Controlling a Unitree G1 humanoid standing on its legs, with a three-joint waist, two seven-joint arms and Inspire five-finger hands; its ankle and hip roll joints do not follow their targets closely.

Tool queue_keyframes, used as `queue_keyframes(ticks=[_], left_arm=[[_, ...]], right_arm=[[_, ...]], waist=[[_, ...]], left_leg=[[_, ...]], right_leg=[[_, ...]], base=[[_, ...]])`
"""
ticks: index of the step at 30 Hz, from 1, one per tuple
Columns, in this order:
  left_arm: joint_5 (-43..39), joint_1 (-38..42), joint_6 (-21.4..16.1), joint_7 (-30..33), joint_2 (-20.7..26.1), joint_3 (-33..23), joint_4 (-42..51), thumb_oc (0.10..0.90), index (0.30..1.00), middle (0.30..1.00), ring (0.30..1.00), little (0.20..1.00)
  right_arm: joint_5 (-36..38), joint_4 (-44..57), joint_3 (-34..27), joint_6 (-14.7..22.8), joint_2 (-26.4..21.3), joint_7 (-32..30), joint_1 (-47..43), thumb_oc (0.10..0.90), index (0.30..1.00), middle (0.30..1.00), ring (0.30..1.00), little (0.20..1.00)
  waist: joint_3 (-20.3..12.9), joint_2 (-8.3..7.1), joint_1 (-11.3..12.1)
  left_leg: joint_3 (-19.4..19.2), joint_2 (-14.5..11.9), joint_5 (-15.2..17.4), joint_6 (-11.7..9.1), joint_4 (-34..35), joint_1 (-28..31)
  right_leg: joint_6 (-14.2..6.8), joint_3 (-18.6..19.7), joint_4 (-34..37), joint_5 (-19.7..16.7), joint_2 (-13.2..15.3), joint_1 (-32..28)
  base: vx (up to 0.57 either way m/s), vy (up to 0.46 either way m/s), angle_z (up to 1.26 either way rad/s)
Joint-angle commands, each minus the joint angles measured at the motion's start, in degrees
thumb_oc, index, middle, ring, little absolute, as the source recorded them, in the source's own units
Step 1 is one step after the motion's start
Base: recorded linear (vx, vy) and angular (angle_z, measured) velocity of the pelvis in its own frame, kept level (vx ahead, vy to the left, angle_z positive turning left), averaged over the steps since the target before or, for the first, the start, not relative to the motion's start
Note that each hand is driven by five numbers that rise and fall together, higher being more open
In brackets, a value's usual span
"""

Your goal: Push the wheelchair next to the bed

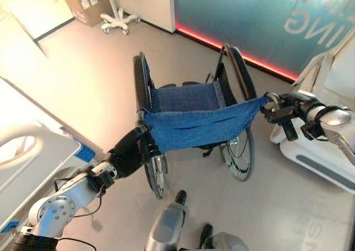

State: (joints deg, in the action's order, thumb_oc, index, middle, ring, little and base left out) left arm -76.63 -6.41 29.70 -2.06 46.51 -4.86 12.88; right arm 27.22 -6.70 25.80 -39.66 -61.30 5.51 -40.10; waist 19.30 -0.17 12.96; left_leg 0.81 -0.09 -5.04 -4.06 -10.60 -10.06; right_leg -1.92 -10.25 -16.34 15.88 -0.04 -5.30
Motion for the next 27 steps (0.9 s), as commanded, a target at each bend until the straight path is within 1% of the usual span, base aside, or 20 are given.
queue_keyframes(ticks=[1,2,3,4,5,6,7,9,10,12,13,15,16,18,19,21,22,23,25,27], left_arm=[[0.7,6.1,-14.8,-0.6,2.5,-11.3,2.6,0.4,0.3,0.3,0.3,0.3],[0.9,7.6,-14.4,-0.8,2.5,-10.6,1.8,0.4,0.3,0.3,0.3,0.3],[0.9,9.0,-13.6,-0.6,2.8,-10.2,1.3,0.4,0.3,0.3,0.3,0.3],[1.0,9.8,-13.1,-0.4,3.1,-10.1,0.7,0.4,0.3,0.3,0.3,0.3],[1.3,10.8,-12.3,-0.7,3.6,-10.3,-0.5,0.4,0.3,0.3,0.3,0.3],[1.3,10.9,-12.2,-0.5,3.8,-10.3,-0.5,0.4,0.3,0.3,0.3,0.3],[1.5,11.2,-11.4,-0.5,4.2,-11.0,-1.0,0.4,0.3,0.3,0.3,0.3],[1.8,11.5,-10.8,-0.8,4.8,-11.7,-1.7,0.4,0.3,0.3,0.3,0.3],[1.2,11.6,-10.6,-1.0,6.0,-12.2,-2.4,0.4,0.3,0.3,0.3,0.3],[0.8,11.5,-10.8,-1.4,6.8,-12.3,-2.6,0.4,0.3,0.3,0.3,0.3],[0.3,11.4,-10.9,-1.6,7.2,-12.5,-2.5,0.4,0.3,0.3,0.3,0.3],[-1.8,11.2,-11.2,-1.2,9.0,-12.6,-2.0,0.4,0.3,0.3,0.3,0.3],[-3.0,11.8,-11.0,-0.3,9.7,-12.2,-1.8,0.4,0.3,0.3,0.3,0.3],[-4.1,12.3,-11.0,-0.5,10.5,-11.6,-1.8,0.4,0.3,0.3,0.3,0.3],[-4.9,12.7,-11.3,-0.6,11.1,-10.9,-1.6,0.4,0.3,0.3,0.3,0.3],[-5.3,13.3,-11.5,-0.7,11.4,-10.3,-1.6,0.4,0.3,0.3,0.3,0.3],[-5.6,13.8,-11.8,-0.3,11.8,-9.7,-1.6,0.4,0.3,0.3,0.3,0.3],[-6.0,14.5,-11.8,0.7,12.4,-9.3,-1.4,0.4,0.3,0.3,0.3,0.3],[-6.6,15.0,-11.3,2.6,12.9,-9.8,-1.0,0.4,0.3,0.3,0.3,0.3],[-6.8,14.6,-10.3,3.1,12.5,-11.0,-0.5,0.4,0.3,0.3,0.3,0.3]], right_arm=[[0.7,10.3,1.7,10.5,4.3,6.4,-5.3,0.4,0.3,0.3,0.3,0.3],[-0.2,9.9,1.4,11.3,4.7,6.6,-4.4,0.4,0.3,0.3,0.3,0.3],[-0.8,9.5,1.1,11.6,5.2,6.8,-4.0,0.4,0.3,0.3,0.3,0.3],[-1.3,9.1,1.2,12.1,5.7,7.0,-4.0,0.4,0.3,0.3,0.3,0.3],[-1.6,7.7,1.3,12.9,6.9,7.8,-4.5,0.4,0.3,0.3,0.3,0.3],[-1.7,7.4,1.4,13.1,7.4,8.1,-4.8,0.4,0.3,0.3,0.3,0.3],[-1.3,6.8,2.1,13.3,7.8,8.1,-5.7,0.4,0.3,0.3,0.3,0.3],[-1.6,6.8,2.6,13.7,8.2,8.1,-6.0,0.4,0.3,0.3,0.3,0.3],[-1.8,6.5,3.0,14.5,8.2,8.2,-6.2,0.4,0.3,0.3,0.3,0.3],[-1.6,6.5,3.7,15.2,8.1,7.4,-6.3,0.4,0.3,0.3,0.3,0.3],[-1.5,6.7,3.8,15.3,8.0,6.8,-6.1,0.4,0.3,0.3,0.3,0.3],[-1.4,7.8,3.2,15.1,7.2,6.0,-5.2,0.4,0.3,0.3,0.3,0.3],[-1.6,8.6,2.4,14.7,6.6,6.2,-4.6,0.4,0.3,0.3,0.3,0.3],[-1.9,9.3,1.7,13.8,5.7,6.1,-4.3,0.4,0.3,0.3,0.3,0.3],[-1.4,9.6,0.9,13.8,4.1,5.8,-3.8,0.4,0.3,0.3,0.3,0.3],[-0.8,9.6,0.7,13.9,3.0,5.4,-4.1,0.4,0.3,0.3,0.3,0.3],[0.4,9.8,1.0,13.6,2.0,5.1,-4.9,0.4,0.3,0.3,0.3,0.3],[1.9,10.0,1.9,12.3,1.7,4.6,-6.9,0.4,0.3,0.3,0.3,0.3],[3.7,10.8,2.7,10.2,2.0,4.4,-9.4,0.4,0.3,0.3,0.3,0.3],[5.3,11.9,3.4,7.8,1.9,4.3,-11.6,0.4,0.3,0.3,0.3,0.3]], waist=[[-6.7,-2.52,2.2],[-7.3,-3.28,1.7],[-8.0,-3.79,1.5],[-8.6,-4.1,1.6],[-10.1,-5.08,2.9],[-10.4,-5.57,3.5],[-10.9,-6.43,4.3],[-11.0,-6.71,4.5],[-11.0,-6.79,4.8],[-10.9,-6.94,4.7],[-10.9,-6.97,4.6],[-11.3,-6.69,4.2],[-11.7,-5.69,3.7],[-11.2,-4.02,3.0],[-10.2,-2.41,2.1],[-9.9,-1.88,1.6],[-9.7,-1.62,1.3],[-9.4,-1.89,1.0],[-9.3,-2.61,0.9],[-9.6,-3.12,0.6]], left_leg=[[-12.1,4.4,-3.3,-0.2,-4.1,-6.1],[-18.2,3.9,0.1,1.3,-5.4,-5.6],[-20.8,4.0,3.5,2.6,-6.0,-4.8],[-21.9,4.2,6.0,3.9,-5.3,-4.0],[-20.1,6.8,8.8,6.3,-3.1,-2.4],[-19.1,7.9,9.2,7.0,-2.5,-2.1],[-19.0,8.9,10.2,8.7,-2.0,-0.9],[-17.9,9.5,10.2,9.4,-1.3,0.2],[-17.1,9.2,8.3,9.5,-0.6,0.1],[-15.3,9.5,7.9,9.5,-0.8,0.1],[-14.3,9.7,7.7,9.3,-0.7,0.1],[-11.8,10.0,7.1,8.8,-0.5,0.0],[-9.5,9.7,7.0,8.3,-1.2,0.0],[-6.4,8.7,7.0,7.2,-1.9,0.7],[-2.5,7.7,7.6,5.9,-2.7,2.2],[0.0,6.9,8.1,5.1,-2.9,3.5],[1.9,6.1,8.9,4.3,-2.6,5.3],[2.9,4.6,10.6,3.5,-1.8,7.6],[2.8,2.5,12.1,2.7,-0.8,9.9],[2.8,-0.4,12.0,1.5,0.6,11.7]], right_leg=[[1.7,-5.0,9.7,-5.9,-6.0,-6.4],[1.7,-7.1,8.9,-4.5,-6.3,-7.1],[1.5,-8.6,8.0,-3.1,-6.2,-7.7],[1.2,-10.0,6.7,-2.6,-6.0,-7.8],[-1.3,-11.3,2.4,-4.4,-5.4,-8.2],[-2.8,-11.7,0.5,-6.1,-4.9,-8.3],[-5.9,-12.7,-5.4,-10.7,-3.9,-7.3],[-9.5,-12.1,-13.3,-15.7,-3.5,-5.3],[-11.6,-10.5,-17.1,-21.7,-4.6,-3.0],[-13.0,-7.1,-19.6,-25.7,-6.2,-1.4],[-13.1,-5.7,-19.6,-26.6,-6.4,-0.9],[-12.6,-3.4,-17.2,-25.2,-4.5,-0.9],[-11.0,-3.7,-14.4,-21.1,-0.4,-0.8],[-7.8,-4.7,-10.8,-14.4,2.4,0.2],[-5.9,-4.0,-4.4,-10.6,4.6,1.7],[-5.7,-2.9,0.3,-11.8,6.5,2.9],[-6.2,-1.9,4.1,-14.5,9.3,4.4],[-7.5,-1.0,7.6,-19.1,12.5,5.8],[-8.8,-0.7,9.9,-21.8,14.2,6.9],[-9.4,-0.4,10.7,-19.3,12.5,6.2]], base=[[0.43,-0.115,-0.27],[0.37,-0.072,0.78],[0.4,-0.066,1.18],[0.51,-0.02,1.21],[0.47,-0.008,0.41],[0.53,0.01,0.04],[0.35,0.016,-0.32],[0.3,-0.038,-0.25],[0.19,-0.114,0.47],[0.16,-0.141,0.55],[0.23,-0.157,0.13],[0.24,-0.123,-0.31],[0.23,-0.114,-0.61],[0.24,-0.186,-0.27],[0.21,-0.232,0.17],[0.21,-0.269,0.61],[0.31,-0.402,1.27],[0.31,-0.391,1.4],[0.34,-0.407,1.58],[0.35,-0.399,1.14]])
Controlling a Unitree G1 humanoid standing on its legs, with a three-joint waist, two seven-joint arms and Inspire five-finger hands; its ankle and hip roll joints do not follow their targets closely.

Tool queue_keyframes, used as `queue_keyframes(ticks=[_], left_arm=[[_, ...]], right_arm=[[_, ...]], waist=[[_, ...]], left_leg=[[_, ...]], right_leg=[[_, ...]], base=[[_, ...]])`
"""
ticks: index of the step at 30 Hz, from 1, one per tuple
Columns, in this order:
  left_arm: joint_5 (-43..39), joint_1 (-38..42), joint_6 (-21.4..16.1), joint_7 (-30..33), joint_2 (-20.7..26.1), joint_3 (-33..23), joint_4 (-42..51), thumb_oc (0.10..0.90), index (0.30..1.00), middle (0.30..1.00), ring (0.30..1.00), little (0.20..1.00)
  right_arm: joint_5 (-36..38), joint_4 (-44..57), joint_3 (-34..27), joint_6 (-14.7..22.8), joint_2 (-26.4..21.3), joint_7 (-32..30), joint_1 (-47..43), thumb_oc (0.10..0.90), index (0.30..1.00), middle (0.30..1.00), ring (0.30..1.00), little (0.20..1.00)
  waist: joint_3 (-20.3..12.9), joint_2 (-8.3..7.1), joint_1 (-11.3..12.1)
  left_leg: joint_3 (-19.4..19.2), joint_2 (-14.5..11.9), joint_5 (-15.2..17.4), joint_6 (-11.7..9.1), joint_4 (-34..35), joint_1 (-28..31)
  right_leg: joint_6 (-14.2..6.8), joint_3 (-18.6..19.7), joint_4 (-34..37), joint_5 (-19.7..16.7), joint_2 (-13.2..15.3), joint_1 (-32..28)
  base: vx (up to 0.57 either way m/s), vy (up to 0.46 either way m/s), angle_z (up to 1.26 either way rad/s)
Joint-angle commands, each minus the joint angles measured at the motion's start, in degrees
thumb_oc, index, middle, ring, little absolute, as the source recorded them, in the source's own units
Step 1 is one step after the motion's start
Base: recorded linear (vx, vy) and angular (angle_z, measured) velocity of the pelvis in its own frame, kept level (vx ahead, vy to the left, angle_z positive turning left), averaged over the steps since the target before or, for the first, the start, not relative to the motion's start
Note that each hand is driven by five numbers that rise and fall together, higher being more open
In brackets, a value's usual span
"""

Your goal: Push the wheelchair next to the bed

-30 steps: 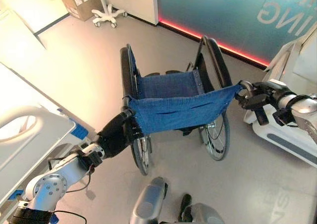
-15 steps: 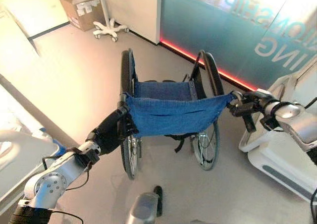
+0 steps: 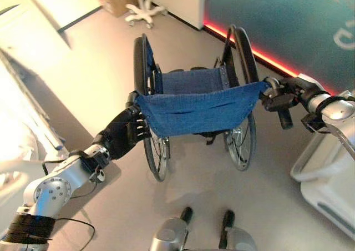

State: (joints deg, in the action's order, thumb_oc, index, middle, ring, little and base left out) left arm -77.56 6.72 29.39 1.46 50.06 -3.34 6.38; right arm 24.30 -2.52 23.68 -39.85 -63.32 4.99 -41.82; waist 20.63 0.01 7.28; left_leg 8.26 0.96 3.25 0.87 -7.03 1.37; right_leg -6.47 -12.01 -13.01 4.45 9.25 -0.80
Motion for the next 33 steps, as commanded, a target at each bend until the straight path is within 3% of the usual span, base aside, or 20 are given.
queue_keyframes(ticks=[1,5,6,9,10,12,13,14,16,21,22,23,25,27,28,31,33], left_arm=[[-6.6,1.2,-9.9,-0.3,8.7,-12.5,5.8,0.4,0.3,0.3,0.3,0.3],[-6.1,-2.2,-9.7,-0.1,5.7,-14.5,7.2,0.4,0.3,0.3,0.3,0.3],[-6.0,-2.4,-9.7,-0.1,5.5,-14.7,7.3,0.4,0.3,0.3,0.3,0.3],[-3.8,-3.8,-9.9,-1.6,2.7,-14.6,7.2,0.4,0.3,0.3,0.3,0.3],[-2.6,-3.9,-10.4,-1.2,1.3,-13.8,7.6,0.4,0.3,0.3,0.3,0.3],[-2.5,-4.1,-10.5,-0.6,0.4,-13.6,8.1,0.4,0.3,0.3,0.3,0.3],[-2.4,-3.6,-10.2,-0.5,0.0,-13.5,7.8,0.4,0.3,0.3,0.3,0.3],[-2.5,-3.4,-10.1,-0.5,-0.1,-13.5,7.6,0.4,0.3,0.3,0.3,0.3],[-2.0,-3.2,-10.1,-1.5,-0.1,-14.0,6.1,0.4,0.3,0.3,0.3,0.3],[-1.0,-2.4,-10.7,-3.7,-0.7,-12.3,4.6,0.4,0.3,0.3,0.3,0.3],[-0.8,-2.3,-10.8,-3.8,-0.8,-12.0,4.6,0.4,0.3,0.3,0.3,0.3],[-0.2,-2.1,-11.0,-3.8,-1.2,-11.4,4.8,0.4,0.3,0.3,0.3,0.3],[0.9,-1.0,-11.0,-3.2,-2.1,-10.2,4.8,0.4,0.3,0.3,0.3,0.3],[1.3,0.0,-9.9,-3.1,-2.0,-10.1,4.5,0.4,0.3,0.3,0.3,0.3],[1.1,0.3,-9.7,-3.1,-1.9,-10.1,4.4,0.4,0.3,0.3,0.3,0.3],[-0.1,1.0,-8.9,-2.2,-0.7,-11.0,3.1,0.4,0.3,0.3,0.3,0.3],[-0.6,1.2,-8.0,-2.4,0.5,-12.1,2.2,0.4,0.3,0.3,0.3,0.3]], right_arm=[[8.9,7.9,6.1,7.2,3.6,4.9,-10.7,0.4,0.3,0.3,0.3,0.3],[10.5,7.9,7.4,7.1,1.6,5.8,-12.3,0.4,0.3,0.3,0.3,0.3],[10.6,7.9,7.6,7.2,1.5,5.8,-12.4,0.4,0.3,0.3,0.3,0.3],[9.8,6.7,7.6,7.7,2.3,6.2,-12.2,0.4,0.3,0.3,0.3,0.3],[8.0,6.7,6.8,8.4,2.7,7.1,-10.7,0.4,0.3,0.3,0.3,0.3],[7.1,7.2,5.3,8.7,2.2,8.2,-8.8,0.4,0.3,0.3,0.3,0.3],[6.8,7.5,4.9,8.5,2.2,8.4,-8.4,0.4,0.3,0.3,0.3,0.3],[6.8,7.7,4.8,8.4,2.2,8.4,-8.3,0.4,0.3,0.3,0.3,0.3],[5.8,7.3,5.1,7.7,3.7,8.6,-9.2,0.4,0.3,0.3,0.3,0.3],[2.9,4.8,6.1,6.7,7.8,7.0,-9.7,0.4,0.3,0.3,0.3,0.3],[2.5,4.6,6.0,6.8,8.2,6.9,-9.5,0.4,0.3,0.3,0.3,0.3],[1.9,4.2,5.8,7.0,8.8,6.9,-8.8,0.4,0.3,0.3,0.3,0.3],[-0.2,3.3,5.1,8.2,9.6,7.9,-7.1,0.4,0.3,0.3,0.3,0.3],[-0.4,2.2,4.9,8.9,9.7,8.3,-6.8,0.4,0.3,0.3,0.3,0.3],[-0.2,2.0,5.0,8.9,9.7,8.2,-6.9,0.4,0.3,0.3,0.3,0.3],[-0.2,0.0,5.4,11.0,9.9,9.2,-6.9,0.4,0.3,0.3,0.3,0.3],[0.0,-0.3,5.1,12.1,9.6,9.4,-6.5,0.4,0.3,0.3,0.3,0.3]], waist=[[-11.3,-3.64,6.2],[-12.2,-5.86,6.0],[-12.3,-5.84,5.9],[-11.0,-6.52,5.5],[-10.0,-6.74,5.3],[-9.7,-6.84,4.7],[-9.5,-6.75,4.8],[-9.5,-6.71,4.9],[-9.5,-5.64,6.1],[-9.8,-2.5,8.3],[-9.9,-2.34,8.5],[-10.1,-2.65,8.5],[-10.9,-2.88,8.7],[-12.0,-3.89,8.5],[-12.2,-4.05,8.5],[-13.1,-5.52,9.2],[-13.4,-6.11,9.5]], left_leg=[[-3.8,-2.2,3.4,-4.0,-3.5,0.0],[-3.5,-6.0,-3.2,-5.8,-10.1,-2.1],[-3.5,-6.1,-3.4,-5.8,-10.6,-2.4],[-6.8,-7.4,-7.2,-6.0,-22.8,-6.8],[-8.6,-7.7,-7.1,-5.5,-28.0,-9.1],[-11.6,-8.3,-6.1,-5.2,-29.7,-9.6],[-11.7,-7.4,-5.2,-5.0,-28.9,-9.6],[-11.4,-6.4,-4.3,-4.6,-28.1,-9.5],[-10.1,-1.4,-2.6,-4.1,-21.8,-8.5],[-17.3,1.0,-10.9,-5.4,-0.7,-11.6],[-17.9,1.1,-11.5,-5.4,0.7,-11.7],[-18.8,1.7,-11.2,-5.7,2.2,-11.4],[-23.2,2.3,-10.3,-4.5,2.9,-11.5],[-26.4,3.1,-5.7,-1.9,1.2,-10.4],[-26.6,3.2,-5.0,-1.4,0.9,-10.2],[-24.4,6.1,-2.4,1.0,-0.6,-9.4],[-23.9,6.9,-3.2,2.7,1.0,-8.1]], right_leg=[[-4.6,1.5,7.5,-6.7,2.4,1.2],[-0.9,-0.1,7.8,-3.5,-1.6,-0.4],[-0.7,-0.2,7.8,-3.4,-1.8,-0.4],[2.8,-1.3,7.7,-2.2,-4.8,-2.1],[3.9,-2.2,7.8,-2.1,-5.8,-3.3],[4.6,-3.8,8.0,-1.7,-6.7,-4.4],[4.6,-4.3,8.1,-1.6,-6.9,-4.8],[4.5,-4.4,8.1,-1.5,-6.8,-5.0],[3.8,-4.4,7.6,-0.6,-7.7,-5.6],[4.5,-7.4,8.9,3.6,-12.5,-12.1],[4.6,-7.5,9.0,4.0,-12.9,-12.7],[4.4,-7.5,9.1,5.2,-13.0,-14.0],[4.6,-9.2,8.3,6.8,-13.8,-15.4],[3.8,-10.6,4.8,8.1,-13.0,-15.4],[3.7,-10.8,4.2,8.2,-12.9,-15.3],[-0.6,-10.1,-4.0,1.9,-11.3,-14.2],[-4.3,-9.3,-11.7,-6.3,-11.4,-12.1]], base=[[0.28,-0.301,0.63],[0.33,-0.397,0.77],[0.21,-0.352,0.63],[0.16,-0.314,0.36],[0.21,-0.368,0.43],[0.26,-0.274,0.43],[0.25,-0.174,0.38],[0.18,-0.054,0.34],[0.24,-0.043,0.23],[0.32,-0.057,0.11],[0.4,-0.062,-0.17],[0.4,-0.042,-0.2],[0.44,-0.03,-0.1],[0.36,0.03,0.24],[0.34,0.057,0.31],[0.4,0.093,0.37],[0.34,0.072,0.34]])
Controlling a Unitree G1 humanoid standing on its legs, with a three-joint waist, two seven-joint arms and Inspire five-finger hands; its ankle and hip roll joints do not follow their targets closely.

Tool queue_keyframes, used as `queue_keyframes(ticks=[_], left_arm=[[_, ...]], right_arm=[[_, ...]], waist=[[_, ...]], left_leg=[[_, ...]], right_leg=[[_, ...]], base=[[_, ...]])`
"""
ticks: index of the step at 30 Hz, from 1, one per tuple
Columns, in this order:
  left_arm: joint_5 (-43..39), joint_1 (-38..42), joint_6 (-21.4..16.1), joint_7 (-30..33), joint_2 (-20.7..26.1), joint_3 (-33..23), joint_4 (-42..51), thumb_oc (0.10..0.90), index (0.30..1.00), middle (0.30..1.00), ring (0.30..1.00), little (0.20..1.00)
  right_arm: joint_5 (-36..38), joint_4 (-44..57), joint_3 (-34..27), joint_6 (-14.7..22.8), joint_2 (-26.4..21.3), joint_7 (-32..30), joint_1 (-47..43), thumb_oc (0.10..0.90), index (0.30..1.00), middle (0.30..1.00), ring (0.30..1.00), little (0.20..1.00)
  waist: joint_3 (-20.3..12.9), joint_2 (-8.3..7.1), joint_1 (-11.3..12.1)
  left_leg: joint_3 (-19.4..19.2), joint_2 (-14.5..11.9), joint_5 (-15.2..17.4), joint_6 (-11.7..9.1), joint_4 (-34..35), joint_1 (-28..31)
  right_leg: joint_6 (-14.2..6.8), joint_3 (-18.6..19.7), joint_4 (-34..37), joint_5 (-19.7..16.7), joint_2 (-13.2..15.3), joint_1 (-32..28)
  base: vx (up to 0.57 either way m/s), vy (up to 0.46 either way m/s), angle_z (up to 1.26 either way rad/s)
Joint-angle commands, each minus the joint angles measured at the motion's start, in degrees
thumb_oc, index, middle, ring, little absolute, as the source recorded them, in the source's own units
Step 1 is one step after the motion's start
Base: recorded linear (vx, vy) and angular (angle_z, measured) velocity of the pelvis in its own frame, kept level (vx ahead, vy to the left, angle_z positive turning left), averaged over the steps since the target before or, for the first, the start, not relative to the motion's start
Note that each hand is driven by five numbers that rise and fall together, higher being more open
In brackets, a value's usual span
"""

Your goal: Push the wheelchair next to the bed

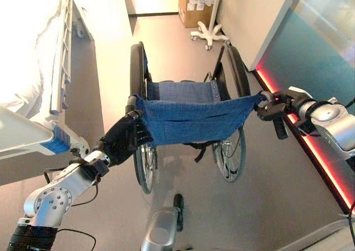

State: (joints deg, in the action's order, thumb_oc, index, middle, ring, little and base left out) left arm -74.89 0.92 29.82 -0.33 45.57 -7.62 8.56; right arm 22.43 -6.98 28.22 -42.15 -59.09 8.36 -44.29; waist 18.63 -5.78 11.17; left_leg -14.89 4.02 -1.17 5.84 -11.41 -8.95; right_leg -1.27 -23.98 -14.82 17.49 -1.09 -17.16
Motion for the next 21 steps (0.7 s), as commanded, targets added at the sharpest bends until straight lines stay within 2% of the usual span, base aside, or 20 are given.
queue_keyframes(ticks=[1,3,4,5,7,8,9,10,11,12,13,15,16,18,19,21], left_arm=[[-3.6,7.2,-8.3,-0.8,5.7,-8.0,-0.4,0.4,0.3,0.3,0.3,0.3],[-3.6,7.8,-8.4,-1.0,7.0,-8.3,-1.3,0.4,0.3,0.3,0.3,0.3],[-3.6,8.2,-8.4,-1.3,7.3,-8.2,-1.9,0.4,0.3,0.3,0.3,0.3],[-3.5,8.4,-8.4,-1.3,7.3,-8.2,-2.0,0.4,0.3,0.3,0.3,0.3],[-4.1,8.2,-8.4,-0.9,8.0,-8.1,-1.9,0.4,0.3,0.3,0.3,0.3],[-4.4,8.2,-8.4,-0.7,8.3,-8.0,-1.9,0.4,0.3,0.3,0.3,0.3],[-4.9,8.4,-8.4,-0.2,9.0,-7.4,-1.9,0.4,0.3,0.3,0.3,0.3],[-5.8,8.8,-8.7,0.0,9.9,-6.9,-2.1,0.4,0.3,0.3,0.3,0.3],[-6.2,8.9,-9.0,0.0,10.2,-6.7,-2.3,0.4,0.3,0.3,0.3,0.3],[-7.0,9.4,-9.8,0.3,10.7,-6.0,-2.4,0.4,0.3,0.3,0.3,0.3],[-7.2,10.3,-10.5,0.3,10.6,-5.1,-2.6,0.4,0.3,0.3,0.3,0.3],[-7.3,11.3,-11.1,0.7,10.4,-4.1,-2.4,0.4,0.3,0.3,0.3,0.3],[-7.5,12.0,-11.2,1.1,10.6,-3.3,-2.0,0.4,0.3,0.3,0.3,0.3],[-7.6,12.9,-11.0,1.8,10.7,-2.5,-1.6,0.4,0.3,0.3,0.3,0.3],[-7.0,13.7,-10.5,2.4,10.3,-1.9,-1.4,0.4,0.3,0.3,0.3,0.3],[-6.0,13.7,-9.8,2.1,9.6,-2.1,-1.3,0.4,0.3,0.3,0.3,0.3]], right_arm=[[2.5,4.0,0.8,14.7,5.2,5.7,-4.3,0.4,0.3,0.3,0.3,0.3],[3.6,3.7,1.2,15.4,5.2,5.3,-5.1,0.4,0.3,0.3,0.3,0.3],[4.3,3.6,1.4,15.7,5.2,4.9,-5.3,0.4,0.3,0.3,0.3,0.3],[4.5,3.5,1.6,15.9,5.2,4.8,-5.3,0.4,0.3,0.3,0.3,0.3],[4.2,4.2,1.2,16.2,4.8,5.3,-4.6,0.4,0.3,0.3,0.3,0.3],[3.9,4.5,0.9,16.2,4.6,5.6,-4.2,0.4,0.3,0.3,0.3,0.3],[3.5,5.3,0.3,16.3,3.9,6.1,-3.4,0.4,0.3,0.3,0.3,0.3],[3.6,6.2,-0.6,16.6,2.4,6.6,-2.5,0.4,0.3,0.3,0.3,0.3],[3.7,6.4,-1.0,16.7,1.7,7.0,-2.2,0.4,0.3,0.3,0.3,0.3],[3.9,6.3,-1.6,17.5,0.6,7.4,-1.9,0.4,0.3,0.3,0.3,0.3],[4.1,6.1,-1.6,17.7,-0.2,7.4,-2.2,0.4,0.3,0.3,0.3,0.3],[4.9,6.3,-1.3,17.5,-1.4,7.0,-2.8,0.4,0.3,0.3,0.3,0.3],[5.7,7.0,-1.0,16.6,-1.9,6.2,-3.5,0.4,0.3,0.3,0.3,0.3],[6.3,8.0,-0.8,14.8,-1.8,5.4,-4.5,0.4,0.3,0.3,0.3,0.3],[7.1,9.7,-1.3,12.0,-1.3,4.8,-5.6,0.4,0.3,0.3,0.3,0.3],[8.0,11.2,-1.5,9.8,-1.6,4.4,-6.4,0.4,0.3,0.3,0.3,0.3]], waist=[[-11.5,-0.63,5.9],[-11.6,-1.27,6.3],[-11.7,-1.3,6.4],[-11.5,-1.44,6.2],[-11.5,-1.08,5.3],[-11.4,-1.1,5.0],[-11.6,-0.43,4.2],[-11.1,0.74,3.3],[-11.1,1.41,3.0],[-10.3,2.13,2.2],[-9.7,2.71,1.6],[-8.8,3.61,0.5],[-8.5,3.54,-0.2],[-8.2,3.44,-0.8],[-8.0,3.12,-1.4],[-8.2,2.58,-1.8]], left_leg=[[-0.2,4.3,1.1,-2.0,5.9,2.7],[1.0,4.7,0.9,-1.8,6.5,3.4],[2.2,4.4,0.7,-1.8,6.5,3.4],[3.0,4.8,0.8,-1.7,6.4,3.7],[4.4,4.8,1.1,-1.7,5.5,3.5],[4.8,5.3,1.4,-1.6,5.0,3.5],[5.9,5.2,1.7,-1.8,3.8,3.0],[7.8,4.8,2.2,-2.7,1.7,3.1],[8.5,4.2,2.2,-3.2,1.2,2.9],[10.5,3.8,3.1,-4.1,-0.7,3.2],[12.8,3.6,4.0,-4.8,-1.8,4.1],[15.4,2.9,5.7,-5.5,-2.0,6.1],[17.1,2.6,7.8,-5.5,-1.5,7.8],[18.3,1.9,9.8,-5.5,-0.9,9.6],[19.2,0.7,11.5,-5.5,-0.2,11.8],[19.6,-0.7,12.4,-6.1,-0.3,13.0]], right_leg=[[-11.3,3.3,-12.3,-22.4,-1.3,5.0],[-13.7,4.8,-17.3,-27.9,-2.2,6.5],[-13.7,6.5,-20.8,-31.0,-3.7,7.9],[-13.7,7.6,-22.5,-31.4,-3.8,8.7],[-13.7,10.0,-21.1,-30.2,-3.3,10.0],[-13.7,10.2,-20.0,-28.8,-2.4,9.9],[-12.5,10.2,-15.8,-25.4,-0.4,10.3],[-9.7,9.3,-11.4,-19.7,2.0,10.9],[-8.4,8.8,-9.2,-17.7,2.5,11.4],[-6.7,8.8,-3.7,-14.8,4.0,12.4],[-6.4,9.9,0.9,-15.4,6.1,14.5],[-6.9,10.9,4.3,-17.3,8.4,16.7],[-8.1,13.1,7.6,-21.3,11.3,19.9],[-9.3,14.9,9.6,-24.7,13.2,22.1],[-10.1,16.5,10.8,-26.8,14.0,23.7],[-10.5,17.1,10.6,-25.8,13.1,23.5]], base=[[0.27,0.015,0.22],[0.32,-0.04,0.27],[0.31,-0.08,0.28],[0.28,-0.057,0.17],[0.24,0.015,0.01],[0.24,0.059,-0.07],[0.3,0.027,-0.04],[0.28,-0.003,0.2],[0.26,-0.085,0.33],[0.2,-0.114,0.51],[0.23,-0.141,0.71],[0.23,-0.167,0.96],[0.27,-0.211,1.11],[0.33,-0.259,1.07],[0.47,-0.345,0.93],[0.42,-0.292,0.64]])
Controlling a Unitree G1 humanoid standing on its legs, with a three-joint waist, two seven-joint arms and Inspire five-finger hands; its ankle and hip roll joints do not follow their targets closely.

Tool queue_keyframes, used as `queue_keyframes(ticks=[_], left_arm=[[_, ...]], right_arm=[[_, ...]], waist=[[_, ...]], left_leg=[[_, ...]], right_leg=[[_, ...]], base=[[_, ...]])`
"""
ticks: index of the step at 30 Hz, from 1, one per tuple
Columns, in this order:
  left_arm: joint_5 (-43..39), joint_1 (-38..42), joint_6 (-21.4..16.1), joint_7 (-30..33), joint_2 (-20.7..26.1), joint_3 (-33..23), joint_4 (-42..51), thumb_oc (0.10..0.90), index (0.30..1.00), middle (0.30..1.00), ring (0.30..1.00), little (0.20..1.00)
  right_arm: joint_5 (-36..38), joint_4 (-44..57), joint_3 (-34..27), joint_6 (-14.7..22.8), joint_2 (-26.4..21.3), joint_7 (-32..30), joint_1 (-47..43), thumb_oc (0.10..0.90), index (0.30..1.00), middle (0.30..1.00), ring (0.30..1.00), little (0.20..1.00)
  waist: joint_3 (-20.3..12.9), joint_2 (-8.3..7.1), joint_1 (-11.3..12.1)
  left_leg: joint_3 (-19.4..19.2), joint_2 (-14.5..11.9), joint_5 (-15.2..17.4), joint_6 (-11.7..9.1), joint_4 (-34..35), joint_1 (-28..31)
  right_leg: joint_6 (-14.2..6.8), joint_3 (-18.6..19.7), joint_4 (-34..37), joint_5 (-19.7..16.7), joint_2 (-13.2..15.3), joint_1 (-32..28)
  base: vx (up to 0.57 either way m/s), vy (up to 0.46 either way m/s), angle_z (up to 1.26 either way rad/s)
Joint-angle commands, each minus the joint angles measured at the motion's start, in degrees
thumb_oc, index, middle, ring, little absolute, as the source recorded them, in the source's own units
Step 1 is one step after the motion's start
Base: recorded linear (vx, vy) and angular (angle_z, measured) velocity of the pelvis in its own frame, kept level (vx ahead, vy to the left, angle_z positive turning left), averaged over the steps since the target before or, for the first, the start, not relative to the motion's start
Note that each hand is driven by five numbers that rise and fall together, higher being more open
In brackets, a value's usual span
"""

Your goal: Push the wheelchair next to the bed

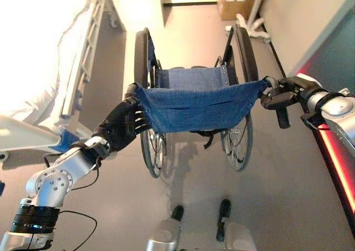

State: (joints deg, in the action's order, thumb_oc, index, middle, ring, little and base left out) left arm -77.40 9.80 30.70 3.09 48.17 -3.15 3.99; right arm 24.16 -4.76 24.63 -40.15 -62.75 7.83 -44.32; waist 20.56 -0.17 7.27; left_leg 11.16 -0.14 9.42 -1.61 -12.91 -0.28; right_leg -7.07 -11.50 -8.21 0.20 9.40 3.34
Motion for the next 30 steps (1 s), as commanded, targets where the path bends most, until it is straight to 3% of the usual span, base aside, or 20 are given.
queue_keyframes(ticks=[1,4,6,7,9,10,13,15,16,18,19,20,21,23,25,27,30], left_arm=[[-2.8,4.2,-10.5,-2.1,6.4,-6.8,3.2,0.4,0.3,0.3,0.3,0.3],[-2.1,3.6,-10.8,-3.0,5.8,-6.7,3.2,0.4,0.3,0.3,0.3,0.3],[-2.5,1.6,-11.4,-2.6,4.8,-7.7,5.0,0.4,0.3,0.3,0.3,0.3],[-2.4,1.0,-11.5,-2.1,4.2,-8.0,5.5,0.4,0.3,0.3,0.3,0.3],[-2.0,0.4,-11.6,-1.5,3.5,-8.3,5.8,0.4,0.3,0.3,0.3,0.3],[-1.7,-0.3,-11.7,-1.1,3.0,-8.5,6.0,0.4,0.3,0.3,0.3,0.3],[-1.6,-0.8,-11.5,-0.7,2.8,-8.8,5.4,0.4,0.3,0.3,0.3,0.3],[-0.8,-0.5,-11.0,-1.0,2.3,-8.9,4.7,0.4,0.3,0.3,0.3,0.3],[0.4,-0.5,-11.2,-1.6,2.2,-9.1,3.8,0.4,0.3,0.3,0.3,0.3],[0.7,-0.9,-11.6,-2.0,2.6,-9.7,3.3,0.4,0.3,0.3,0.3,0.3],[1.0,-1.1,-11.6,-2.4,3.0,-10.4,3.1,0.4,0.3,0.3,0.3,0.3],[1.0,-1.2,-11.6,-2.5,3.1,-10.5,3.1,0.4,0.3,0.3,0.3,0.3],[1.5,-1.4,-11.8,-3.3,3.1,-10.5,2.8,0.4,0.3,0.3,0.3,0.3],[2.6,-2.0,-12.1,-3.9,2.9,-10.2,2.6,0.4,0.3,0.3,0.3,0.3],[4.0,-2.7,-12.6,-4.6,2.5,-9.8,2.7,0.4,0.3,0.3,0.3,0.3],[4.9,-3.1,-12.4,-4.8,2.5,-10.0,2.9,0.4,0.3,0.3,0.3,0.3],[4.4,-1.8,-10.3,-4.5,4.1,-11.0,1.9,0.4,0.3,0.3,0.3,0.3]], right_arm=[[6.8,9.4,2.0,7.1,1.3,5.0,-6.6,0.4,0.3,0.3,0.3,0.3],[7.2,9.3,2.3,6.9,0.4,5.3,-7.1,0.4,0.3,0.3,0.3,0.3],[7.8,8.0,2.9,8.2,-1.0,6.2,-7.5,0.4,0.3,0.3,0.3,0.3],[7.6,7.4,3.6,8.7,-0.8,6.4,-7.8,0.4,0.3,0.3,0.3,0.3],[7.1,6.9,4.6,9.4,-0.8,6.8,-8.3,0.4,0.3,0.3,0.3,0.3],[6.9,7.1,5.6,10.0,-1.1,7.0,-8.8,0.4,0.3,0.3,0.3,0.3],[7.8,7.4,6.4,11.5,-1.6,6.7,-8.9,0.4,0.3,0.3,0.3,0.3],[8.2,7.8,6.0,11.0,-1.4,6.6,-8.9,0.4,0.3,0.3,0.3,0.3],[7.8,8.6,5.7,10.2,-1.0,6.8,-8.8,0.4,0.3,0.3,0.3,0.3],[7.2,9.2,6.1,9.2,0.0,6.7,-9.1,0.4,0.3,0.3,0.3,0.3],[6.8,9.3,6.7,8.3,1.3,5.9,-9.5,0.4,0.3,0.3,0.3,0.3],[6.7,9.2,6.7,8.2,1.5,5.8,-9.5,0.4,0.3,0.3,0.3,0.3],[5.6,8.2,6.5,8.0,2.9,5.4,-8.9,0.4,0.3,0.3,0.3,0.3],[4.2,7.5,6.2,7.9,4.7,5.2,-7.6,0.4,0.3,0.3,0.3,0.3],[2.3,6.9,6.1,8.6,5.4,5.7,-6.4,0.4,0.3,0.3,0.3,0.3],[1.0,7.0,6.0,9.4,5.3,6.5,-5.7,0.4,0.3,0.3,0.3,0.3],[1.1,7.1,6.3,10.5,5.2,7.5,-5.6,0.4,0.3,0.3,0.3,0.3]], waist=[[-10.6,-3.31,1.8],[-11.3,-3.73,1.3],[-12.6,-4.46,0.8],[-12.6,-4.87,1.1],[-12.5,-5.46,1.2],[-12.2,-6.02,1.2],[-11.5,-6.06,1.3],[-11.1,-5.94,1.7],[-10.7,-5.45,2.5],[-10.4,-4.92,3.4],[-10.6,-4.22,3.8],[-10.6,-4.17,3.9],[-11.1,-3.21,4.2],[-11.9,-1.91,5.3],[-12.5,-1.24,6.0],[-12.9,-0.98,6.6],[-14.0,-1.5,6.6]], left_leg=[[-6.3,2.8,1.8,1.0,0.7,4.5],[-5.4,2.0,1.2,0.2,-1.2,4.2],[-4.9,-1.0,-4.8,-2.0,-6.5,3.6],[-5.2,-1.5,-7.8,-2.4,-10.3,2.2],[-5.7,-1.3,-10.2,-2.5,-16.6,-0.1],[-7.2,-1.1,-12.3,-2.7,-25.0,-2.8],[-8.5,0.5,-13.4,-2.4,-36.0,-8.2],[-8.7,1.2,-12.4,-1.8,-36.2,-10.4],[-8.6,3.5,-10.5,-1.0,-31.4,-11.4],[-9.6,4.9,-10.1,-0.9,-24.8,-10.5],[-12.6,3.3,-11.7,-1.5,-16.0,-9.4],[-13.3,3.0,-12.1,-1.5,-14.3,-9.0],[-15.2,1.8,-13.8,-2.1,-7.2,-9.1],[-15.6,1.9,-17.6,-3.0,5.2,-9.7],[-16.6,1.5,-21.4,-3.7,11.1,-10.6],[-16.1,1.8,-22.4,-3.9,13.1,-11.6],[-18.0,2.8,-18.8,-2.3,12.2,-11.1]], right_leg=[[-4.8,4.8,4.1,-7.3,1.9,2.2],[-4.2,5.4,3.6,-5.7,0.6,1.8],[-0.9,4.0,2.6,-2.4,-2.9,0.8],[0.4,3.3,2.9,-1.8,-3.8,-0.2],[1.9,2.8,3.3,-1.3,-4.8,-1.3],[3.3,2.1,3.4,-0.6,-5.7,-2.6],[5.3,1.1,3.0,0.5,-7.1,-4.3],[5.5,0.6,2.8,0.9,-7.6,-5.3],[5.1,0.5,2.9,1.3,-8.2,-6.4],[4.8,0.4,3.1,2.3,-9.1,-8.0],[4.9,-1.3,3.5,3.7,-10.4,-9.5],[4.9,-1.6,3.5,3.9,-10.4,-9.8],[5.1,-3.3,3.7,4.9,-11.2,-10.7],[4.8,-3.8,4.4,6.7,-12.6,-13.6],[5.0,-3.9,5.2,8.1,-13.8,-16.2],[5.0,-3.5,5.1,9.1,-14.2,-17.4],[3.8,-3.6,2.7,10.2,-13.5,-17.6]], base=[[0.23,-0.152,0.41],[0.32,-0.206,0.72],[0.5,-0.345,0.42],[0.3,-0.271,0.32],[0.26,-0.258,0.01],[0.28,-0.258,0.14],[0.27,-0.212,0.35],[0.26,-0.127,0.16],[0.29,-0.056,0.14],[0.29,-0.041,0.05],[0.23,-0.028,-0.02],[0.36,-0.003,-0.02],[0.34,0.046,0.06],[0.43,0.06,0.07],[0.38,0.047,-0.04],[0.32,0.052,-0.1],[0.44,0.118,-0.18]])
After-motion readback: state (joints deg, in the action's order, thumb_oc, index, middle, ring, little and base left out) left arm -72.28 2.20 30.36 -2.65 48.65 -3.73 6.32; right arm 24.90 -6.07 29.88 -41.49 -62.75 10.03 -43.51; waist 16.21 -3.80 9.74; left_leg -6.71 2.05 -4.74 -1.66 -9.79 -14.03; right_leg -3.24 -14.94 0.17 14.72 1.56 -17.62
